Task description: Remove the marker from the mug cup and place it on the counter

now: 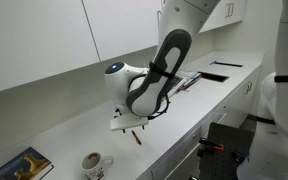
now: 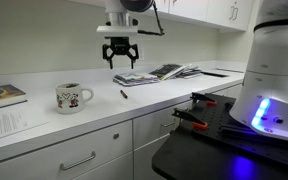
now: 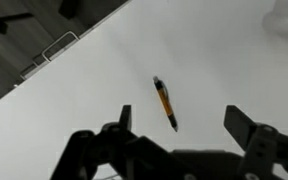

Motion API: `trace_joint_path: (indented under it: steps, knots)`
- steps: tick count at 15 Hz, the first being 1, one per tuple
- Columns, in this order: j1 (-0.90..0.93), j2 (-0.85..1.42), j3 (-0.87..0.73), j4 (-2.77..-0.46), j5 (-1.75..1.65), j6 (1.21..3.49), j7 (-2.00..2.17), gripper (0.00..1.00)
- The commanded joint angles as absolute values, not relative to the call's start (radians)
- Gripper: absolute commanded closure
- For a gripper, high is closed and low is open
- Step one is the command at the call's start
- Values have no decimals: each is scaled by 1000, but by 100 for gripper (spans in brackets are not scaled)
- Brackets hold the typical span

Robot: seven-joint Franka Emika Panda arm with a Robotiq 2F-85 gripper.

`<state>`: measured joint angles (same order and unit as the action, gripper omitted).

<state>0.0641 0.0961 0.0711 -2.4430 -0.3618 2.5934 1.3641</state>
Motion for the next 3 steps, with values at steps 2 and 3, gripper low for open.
trace_joint_path:
  steps: [2, 3]
  knots:
    - [85, -42, 70, -2527, -301, 2620, 1207, 0]
    - [83, -65, 73, -2539, -331, 2640, 1245, 0]
